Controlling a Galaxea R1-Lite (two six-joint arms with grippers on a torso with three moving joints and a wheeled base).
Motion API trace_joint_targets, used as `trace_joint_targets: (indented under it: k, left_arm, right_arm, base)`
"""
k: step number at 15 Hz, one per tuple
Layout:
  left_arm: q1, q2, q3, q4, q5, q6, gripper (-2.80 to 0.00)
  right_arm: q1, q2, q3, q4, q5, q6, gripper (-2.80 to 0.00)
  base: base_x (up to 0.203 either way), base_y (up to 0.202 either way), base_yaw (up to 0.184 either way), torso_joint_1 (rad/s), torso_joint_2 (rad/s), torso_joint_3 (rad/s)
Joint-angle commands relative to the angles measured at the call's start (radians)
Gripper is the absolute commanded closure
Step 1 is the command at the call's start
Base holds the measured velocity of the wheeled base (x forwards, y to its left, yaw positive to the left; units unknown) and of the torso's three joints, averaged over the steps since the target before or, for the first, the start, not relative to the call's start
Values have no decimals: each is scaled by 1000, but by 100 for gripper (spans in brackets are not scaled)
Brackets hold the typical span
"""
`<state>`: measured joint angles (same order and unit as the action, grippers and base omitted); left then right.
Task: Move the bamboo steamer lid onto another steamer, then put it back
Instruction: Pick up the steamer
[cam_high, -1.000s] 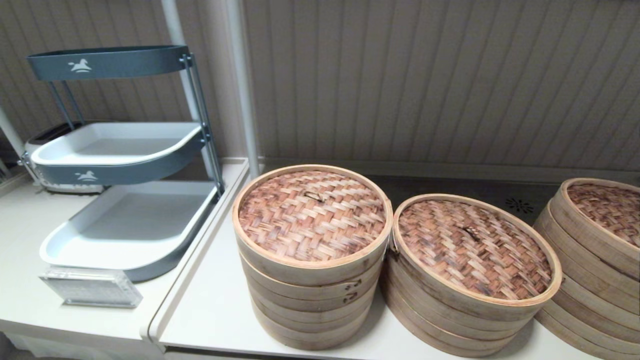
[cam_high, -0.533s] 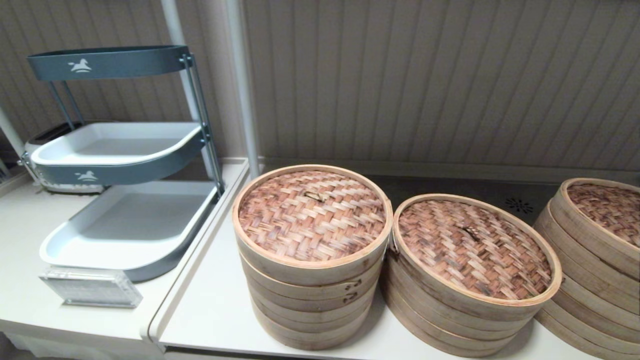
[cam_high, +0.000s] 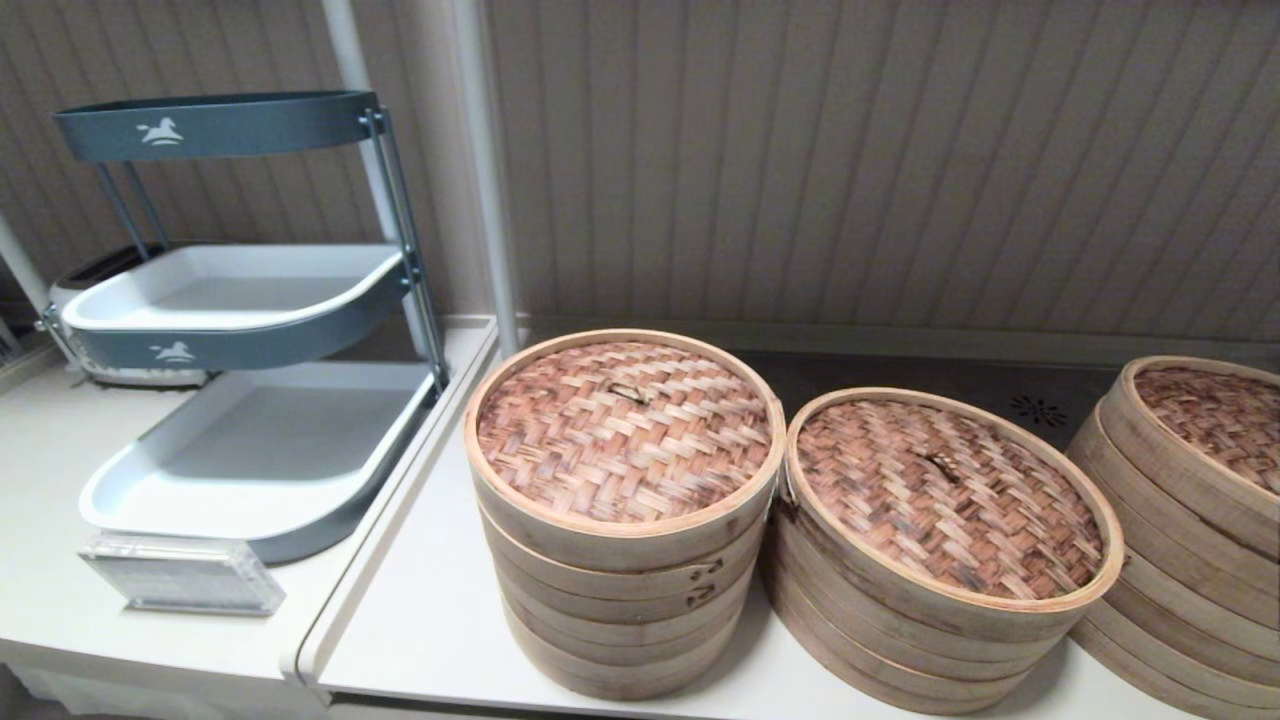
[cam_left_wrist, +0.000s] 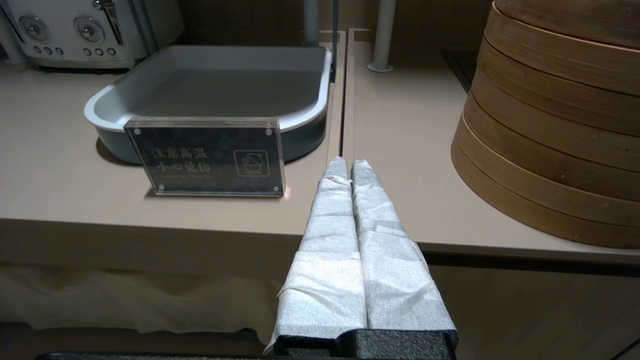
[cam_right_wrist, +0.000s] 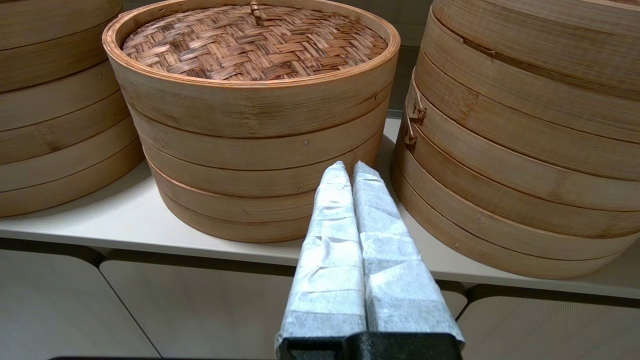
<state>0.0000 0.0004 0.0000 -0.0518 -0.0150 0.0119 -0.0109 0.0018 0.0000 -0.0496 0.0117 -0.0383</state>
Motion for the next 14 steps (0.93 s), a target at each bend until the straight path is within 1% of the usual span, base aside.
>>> trace_joint_targets:
  k: [1,2,4,7,9,10,14]
  left_arm:
    - [0,0,28,0,0,0,0]
    - [0,0,28,0,0,0,0]
    - [0,0,28,0,0,0,0]
    - [0,0,28,0,0,0,0]
    - [0,0,28,0,0,0,0]
    - [0,0,28,0,0,0,0]
    - [0,0,28,0,0,0,0]
  right_arm:
    - [0,-2,21,0,-1,-3,0]
    - [1,-2,7,2,1,-1,0]
    - [1,-1,-81,23,8,2,0]
    - [2,0,-259,192,35,3,0]
    - [0,4,-322,241,55,3,0]
    - [0,33,-349,252,54,3,0]
    - [10,264,-513,263,55,19,0]
  base:
    - [0,0,0,0,0,0]
    - [0,0,0,0,0,0]
    - [0,0,0,0,0,0]
    - [0,0,0,0,0,0]
    - [0,0,0,0,0,0]
    - [0,0,0,0,0,0]
    - [0,0,0,0,0,0]
